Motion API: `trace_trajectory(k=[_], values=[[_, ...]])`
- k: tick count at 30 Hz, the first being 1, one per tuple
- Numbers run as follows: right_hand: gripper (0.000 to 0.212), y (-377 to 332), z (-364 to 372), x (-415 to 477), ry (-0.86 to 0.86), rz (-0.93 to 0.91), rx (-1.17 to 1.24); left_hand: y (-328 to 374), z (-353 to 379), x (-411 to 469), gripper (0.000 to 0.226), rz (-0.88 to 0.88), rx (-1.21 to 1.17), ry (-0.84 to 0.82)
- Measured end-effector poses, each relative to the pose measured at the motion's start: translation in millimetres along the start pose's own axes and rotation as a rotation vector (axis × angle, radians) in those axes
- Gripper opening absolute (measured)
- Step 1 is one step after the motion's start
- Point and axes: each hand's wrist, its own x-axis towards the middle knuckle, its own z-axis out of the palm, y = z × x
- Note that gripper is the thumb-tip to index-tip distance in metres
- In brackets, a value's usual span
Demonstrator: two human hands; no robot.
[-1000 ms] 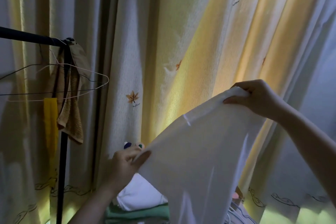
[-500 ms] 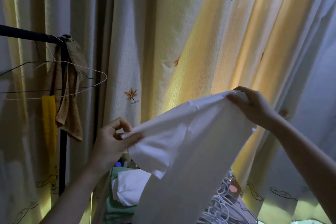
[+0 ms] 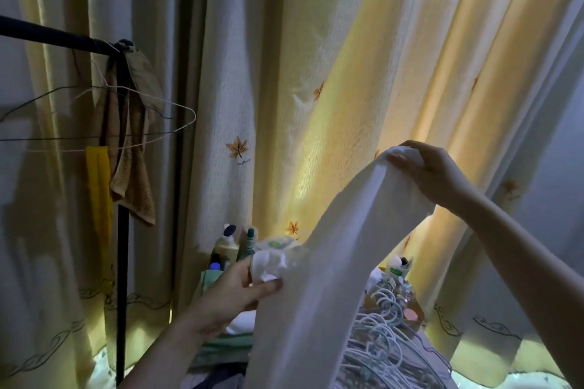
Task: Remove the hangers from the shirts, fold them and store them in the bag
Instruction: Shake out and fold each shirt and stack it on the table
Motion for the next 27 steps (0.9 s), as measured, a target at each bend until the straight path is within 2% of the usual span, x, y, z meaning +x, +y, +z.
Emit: trace_trajectory(k=[4,10,14,18,21,24,27], values=[[0.026,10.0,-9.5,-3.2,-0.07,0.008,0.039,3.3,-3.4,-1.1,0.05,0.043,-0.062,0.128],[0.026,18.7,-6.2,-4.6,-0.165,-0.012,0.132,-12.2,-14.8,-8.4,0.04,-0.077,-0.381,0.048],[0.018,14.2,1.5,-2.7,-0.215,-0.013,0.189,-22.0,-10.7,-5.4,0.018,-0.029,-0.262,0.083],[0.018,11.0,7.5,-1.8,-0.248,-0.018,0.189,-29.4,-15.0,3.1,0.024,-0.002,-0.266,0.18],[0.026,7.8,9.8,-0.1,-0.249,-0.036,0.173,-43.9,-8.0,9.5,0.028,-0.052,-0.309,0.218],[0.027,2.4,10.0,1.4,-0.248,-0.037,0.198,-70.7,8.5,12.6,0.022,-0.105,-0.472,0.32],[0.026,-3.0,7.8,3.1,-0.232,-0.045,0.191,-96.8,34.4,17.2,0.026,-0.256,-0.473,0.284]])
